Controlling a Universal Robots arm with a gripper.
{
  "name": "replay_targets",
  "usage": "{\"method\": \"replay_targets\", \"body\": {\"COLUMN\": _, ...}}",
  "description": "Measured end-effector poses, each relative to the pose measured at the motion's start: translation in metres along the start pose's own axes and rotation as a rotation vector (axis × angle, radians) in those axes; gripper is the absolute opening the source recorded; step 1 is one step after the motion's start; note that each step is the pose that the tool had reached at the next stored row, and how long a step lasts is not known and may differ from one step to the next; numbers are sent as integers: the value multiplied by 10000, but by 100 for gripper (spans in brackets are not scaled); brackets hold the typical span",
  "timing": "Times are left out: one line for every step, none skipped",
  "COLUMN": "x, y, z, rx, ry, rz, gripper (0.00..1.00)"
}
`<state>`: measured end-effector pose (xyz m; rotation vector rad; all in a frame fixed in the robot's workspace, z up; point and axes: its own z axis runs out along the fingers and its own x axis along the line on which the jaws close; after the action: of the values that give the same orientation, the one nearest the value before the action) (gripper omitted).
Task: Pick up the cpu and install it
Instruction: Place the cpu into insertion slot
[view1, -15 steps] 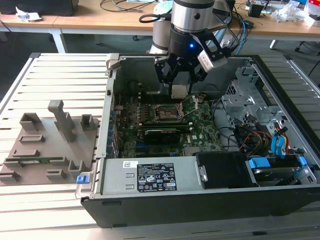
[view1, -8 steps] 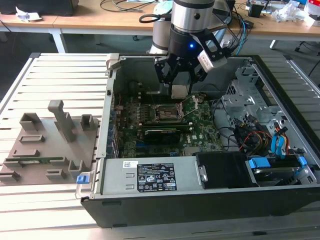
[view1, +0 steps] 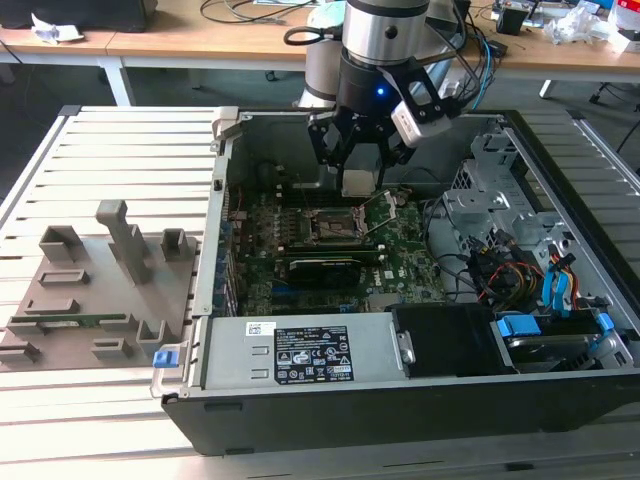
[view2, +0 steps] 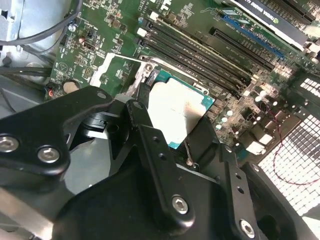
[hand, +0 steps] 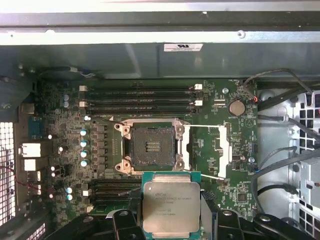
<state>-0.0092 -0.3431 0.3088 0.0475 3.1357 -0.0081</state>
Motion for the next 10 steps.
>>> {"method": "replay_targets", "body": {"x": 0, "y": 0, "z": 0, "rx": 1, "ry": 0, "rz": 61, "gripper": 55}}
{"method": "replay_targets", "body": {"x": 0, "y": 0, "z": 0, "rx": 1, "ry": 0, "rz": 122, "gripper": 55}}
{"method": "replay_targets", "body": {"x": 0, "y": 0, "z": 0, "rx": 2, "ry": 1, "rz": 229, "gripper": 55}}
{"method": "replay_targets", "body": {"x": 0, "y": 0, "z": 0, "rx": 2, "ry": 1, "rz": 279, "gripper": 55}}
{"method": "replay_targets", "body": {"x": 0, "y": 0, "z": 0, "rx": 3, "ry": 1, "rz": 328, "gripper": 55}}
{"method": "replay_targets", "body": {"x": 0, "y": 0, "z": 0, "rx": 4, "ry": 2, "rz": 399, "gripper": 55}}
{"method": "replay_targets", "body": {"x": 0, "y": 0, "z": 0, "rx": 5, "ry": 2, "rz": 466, "gripper": 55}}
{"method": "replay_targets", "body": {"x": 0, "y": 0, "z": 0, "rx": 6, "ry": 3, "rz": 566, "gripper": 55}}
{"method": "replay_targets", "body": {"x": 0, "y": 0, "z": 0, "rx": 7, "ry": 3, "rz": 628, "gripper": 55}}
{"method": "replay_targets", "body": {"x": 0, "y": 0, "z": 0, "rx": 9, "ry": 3, "rz": 671, "gripper": 55}}
